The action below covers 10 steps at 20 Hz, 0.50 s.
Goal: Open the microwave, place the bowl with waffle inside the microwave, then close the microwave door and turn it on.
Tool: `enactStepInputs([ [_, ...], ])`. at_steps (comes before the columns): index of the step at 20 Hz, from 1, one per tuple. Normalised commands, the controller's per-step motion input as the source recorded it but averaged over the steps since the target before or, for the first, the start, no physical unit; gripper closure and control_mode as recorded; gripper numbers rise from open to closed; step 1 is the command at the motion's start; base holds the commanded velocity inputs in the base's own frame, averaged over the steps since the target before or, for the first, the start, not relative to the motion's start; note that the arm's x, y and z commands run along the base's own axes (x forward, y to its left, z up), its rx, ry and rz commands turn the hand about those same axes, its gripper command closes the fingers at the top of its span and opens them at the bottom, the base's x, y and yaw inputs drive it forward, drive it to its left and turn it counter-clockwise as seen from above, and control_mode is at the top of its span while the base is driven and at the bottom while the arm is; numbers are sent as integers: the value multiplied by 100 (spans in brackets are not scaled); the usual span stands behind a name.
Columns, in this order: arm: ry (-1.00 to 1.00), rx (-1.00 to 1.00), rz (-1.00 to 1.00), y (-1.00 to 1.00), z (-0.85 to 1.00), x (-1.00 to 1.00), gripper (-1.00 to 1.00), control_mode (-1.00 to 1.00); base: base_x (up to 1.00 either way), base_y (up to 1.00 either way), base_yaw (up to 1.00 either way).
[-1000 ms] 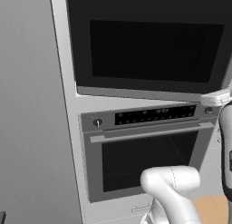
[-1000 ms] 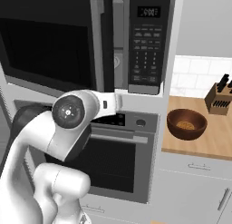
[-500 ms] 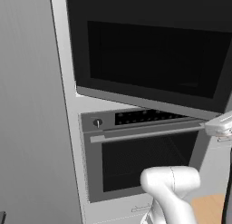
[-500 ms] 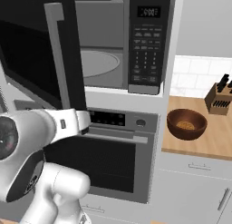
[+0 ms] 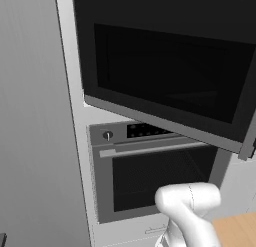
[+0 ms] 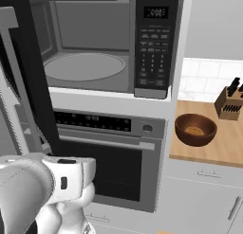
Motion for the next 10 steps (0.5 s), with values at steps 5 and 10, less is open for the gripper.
enactStepInputs([
  [5, 21, 55, -16, -98, 0, -9, -100, -100, 0, 0, 0],
  [10, -5, 70, -5, -69, -4, 67, -100, -100, 0, 0, 0],
])
